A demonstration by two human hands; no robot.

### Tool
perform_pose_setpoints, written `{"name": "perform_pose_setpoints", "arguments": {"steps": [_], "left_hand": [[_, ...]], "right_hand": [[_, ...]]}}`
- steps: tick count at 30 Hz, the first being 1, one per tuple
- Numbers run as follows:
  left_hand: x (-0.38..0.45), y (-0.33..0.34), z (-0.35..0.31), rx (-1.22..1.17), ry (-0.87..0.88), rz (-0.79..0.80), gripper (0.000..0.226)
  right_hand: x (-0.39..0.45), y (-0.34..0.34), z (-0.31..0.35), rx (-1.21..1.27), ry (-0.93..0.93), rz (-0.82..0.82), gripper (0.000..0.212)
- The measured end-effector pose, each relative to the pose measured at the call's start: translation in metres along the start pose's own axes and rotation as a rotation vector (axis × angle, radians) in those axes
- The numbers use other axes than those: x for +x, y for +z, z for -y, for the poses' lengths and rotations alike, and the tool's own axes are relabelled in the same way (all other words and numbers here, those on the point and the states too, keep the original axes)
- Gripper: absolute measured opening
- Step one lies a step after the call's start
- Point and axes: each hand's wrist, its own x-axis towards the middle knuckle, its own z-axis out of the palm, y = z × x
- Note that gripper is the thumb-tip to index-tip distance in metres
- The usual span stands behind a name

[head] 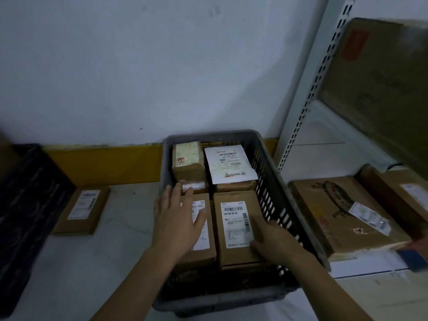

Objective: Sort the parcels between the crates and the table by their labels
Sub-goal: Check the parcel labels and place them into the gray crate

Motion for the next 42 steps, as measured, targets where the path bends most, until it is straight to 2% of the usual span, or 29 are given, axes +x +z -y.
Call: {"name": "perform_pose_setpoints", "arguments": {"steps": [2, 6, 9, 16, 19, 21, 26, 35, 42], "left_hand": [[-0.001, 0.001, 0.001, 0.007, -0.003, -0.002, 0.083], [-0.001, -0.001, 0.003, 0.012, -0.011, -0.008, 0.082], [-0.001, -0.001, 0.004, 0.026, -0.011, -0.009, 0.082], [-0.005, -0.003, 0.007, 0.051, -0.019, -0.017, 0.083], [-0.01, -0.004, 0.014, 0.063, -0.03, -0.034, 0.086], [-0.015, -0.004, 0.022, 0.071, -0.043, -0.043, 0.082], [-0.033, -0.017, 0.052, 0.074, -0.115, -0.057, 0.087], [-0.089, -0.046, 0.168, 0.048, -0.233, -0.126, 0.087], [-0.145, -0.064, 0.279, 0.055, -0.322, -0.093, 0.084]], "right_hand": [[-0.001, 0.0, 0.006, 0.027, -0.004, 0.062, 0.092], [0.0, 0.004, 0.007, 0.004, 0.029, 0.157, 0.126], [0.0, 0.008, 0.01, -0.041, 0.062, 0.157, 0.135], [-0.002, 0.01, 0.014, -0.123, 0.101, 0.108, 0.131], [-0.002, 0.01, 0.021, -0.213, 0.08, -0.098, 0.114], [-0.001, 0.009, 0.035, -0.21, 0.05, -0.225, 0.11], [-0.006, 0.011, 0.094, -0.208, -0.127, -0.361, 0.095], [-0.022, 0.039, 0.227, -0.221, -0.292, -0.37, 0.095], [-0.023, 0.103, 0.337, -0.224, -0.312, -0.275, 0.091]]}}
